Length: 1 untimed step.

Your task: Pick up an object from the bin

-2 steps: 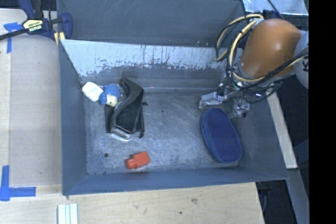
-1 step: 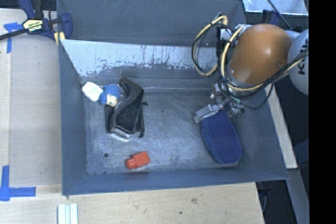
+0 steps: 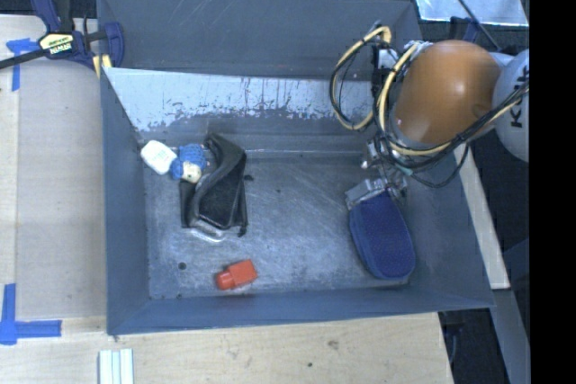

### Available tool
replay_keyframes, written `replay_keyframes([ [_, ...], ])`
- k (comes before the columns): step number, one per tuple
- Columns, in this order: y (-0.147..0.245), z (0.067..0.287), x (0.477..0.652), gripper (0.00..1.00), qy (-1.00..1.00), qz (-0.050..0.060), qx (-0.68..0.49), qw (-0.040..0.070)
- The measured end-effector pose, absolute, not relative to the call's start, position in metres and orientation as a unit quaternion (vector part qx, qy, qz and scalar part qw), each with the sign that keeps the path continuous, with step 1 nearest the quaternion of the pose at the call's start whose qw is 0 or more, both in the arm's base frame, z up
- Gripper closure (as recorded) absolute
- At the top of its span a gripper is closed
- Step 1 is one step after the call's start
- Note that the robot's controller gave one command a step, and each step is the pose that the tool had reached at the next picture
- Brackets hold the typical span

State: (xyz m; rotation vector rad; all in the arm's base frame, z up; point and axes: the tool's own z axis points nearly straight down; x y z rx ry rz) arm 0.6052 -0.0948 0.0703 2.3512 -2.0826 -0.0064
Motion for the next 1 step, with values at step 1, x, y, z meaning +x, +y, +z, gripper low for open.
replay_keyframes([
  [1, -0.0917, 0.2148, 0.6111, 1.00, -0.695, 0.004, 0.719, -0.004],
])
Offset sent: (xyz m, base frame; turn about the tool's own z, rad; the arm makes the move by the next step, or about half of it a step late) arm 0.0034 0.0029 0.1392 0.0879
